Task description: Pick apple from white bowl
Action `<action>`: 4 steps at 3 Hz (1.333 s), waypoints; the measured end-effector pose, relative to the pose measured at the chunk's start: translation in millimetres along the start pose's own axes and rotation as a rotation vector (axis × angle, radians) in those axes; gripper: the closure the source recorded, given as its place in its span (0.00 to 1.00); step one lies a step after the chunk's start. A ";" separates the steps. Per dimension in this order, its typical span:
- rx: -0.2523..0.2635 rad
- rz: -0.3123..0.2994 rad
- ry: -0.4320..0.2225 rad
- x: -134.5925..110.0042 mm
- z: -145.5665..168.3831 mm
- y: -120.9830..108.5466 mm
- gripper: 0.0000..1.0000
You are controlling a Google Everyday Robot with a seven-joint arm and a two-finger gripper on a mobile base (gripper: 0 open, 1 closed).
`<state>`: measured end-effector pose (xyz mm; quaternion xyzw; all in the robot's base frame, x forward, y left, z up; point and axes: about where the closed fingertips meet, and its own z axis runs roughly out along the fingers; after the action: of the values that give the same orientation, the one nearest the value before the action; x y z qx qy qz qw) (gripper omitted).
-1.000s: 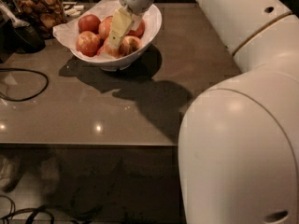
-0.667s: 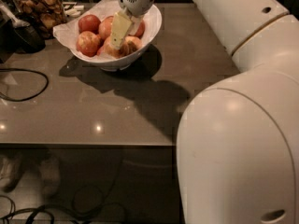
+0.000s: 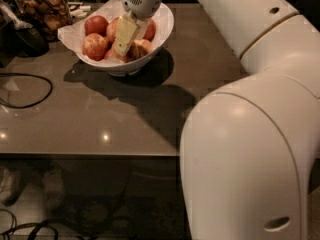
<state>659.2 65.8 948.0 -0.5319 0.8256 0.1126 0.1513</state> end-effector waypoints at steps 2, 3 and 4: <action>-0.019 0.001 0.014 -5.8 10.3 -0.9 0.42; -0.030 0.009 0.015 -5.8 15.5 -2.4 0.42; -0.049 0.019 0.009 -4.2 22.3 -4.2 0.43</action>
Offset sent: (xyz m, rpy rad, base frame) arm -0.0062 -0.0023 -0.0078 -0.0478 0.0808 0.0190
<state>667.6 75.3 928.8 -0.5280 0.8283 0.1319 0.1331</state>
